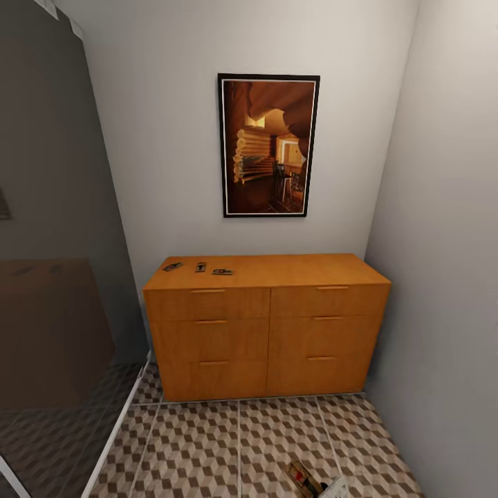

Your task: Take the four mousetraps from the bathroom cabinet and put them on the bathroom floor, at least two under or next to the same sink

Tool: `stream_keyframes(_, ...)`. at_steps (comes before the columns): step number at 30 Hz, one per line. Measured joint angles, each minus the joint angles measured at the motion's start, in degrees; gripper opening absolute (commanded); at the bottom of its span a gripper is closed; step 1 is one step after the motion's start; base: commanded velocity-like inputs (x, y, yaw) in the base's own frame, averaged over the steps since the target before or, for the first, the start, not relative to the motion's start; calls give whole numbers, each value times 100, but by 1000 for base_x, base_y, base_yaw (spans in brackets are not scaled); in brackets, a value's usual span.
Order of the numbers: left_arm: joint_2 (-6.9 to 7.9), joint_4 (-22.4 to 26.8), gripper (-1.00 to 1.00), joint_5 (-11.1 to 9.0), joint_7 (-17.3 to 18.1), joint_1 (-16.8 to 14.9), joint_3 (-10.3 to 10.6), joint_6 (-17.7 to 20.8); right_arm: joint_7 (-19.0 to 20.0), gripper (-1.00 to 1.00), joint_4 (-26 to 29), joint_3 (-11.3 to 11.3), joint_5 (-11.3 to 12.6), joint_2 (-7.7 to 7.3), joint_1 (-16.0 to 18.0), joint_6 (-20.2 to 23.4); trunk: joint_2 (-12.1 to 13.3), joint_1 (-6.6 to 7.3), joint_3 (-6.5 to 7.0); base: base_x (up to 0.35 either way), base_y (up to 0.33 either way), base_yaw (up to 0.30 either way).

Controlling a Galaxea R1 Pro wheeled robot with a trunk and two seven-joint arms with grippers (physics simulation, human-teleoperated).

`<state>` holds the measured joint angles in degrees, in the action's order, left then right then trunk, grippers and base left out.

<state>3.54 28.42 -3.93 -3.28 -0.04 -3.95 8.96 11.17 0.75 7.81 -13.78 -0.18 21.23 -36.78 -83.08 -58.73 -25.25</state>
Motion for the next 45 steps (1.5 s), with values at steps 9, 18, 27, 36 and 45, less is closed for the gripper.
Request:
stream_keyframes(9,-21,2990,100,-31,-11,-14,0,2851,-463,-100,3,-2,-10,30,-46,-13,0,0,0,0,0,0)
stream_keyframes(18,-71,5450,100,-19,-32,-219,0,4589,-481,-100,4,9,-15,29,-49,11,0,0,0,0,0,0)
stream_keyframes(27,-110,5528,100,-22,-57,-2258,0,4884,-475,-100,4,8,-14,35,-49,27,0,0,1,0,0,0)
stream_keyframes(36,-523,3247,100,-41,-206,-5306,0,4879,-474,-100,4,10,-15,54,-49,30,0,0,1,0,0,0)
stream_keyframes(45,-1001,3184,100,7,-956,-5733,79,4910,-474,-100,4,13,-23,61,-49,31,0,0,-1,0,0,0)
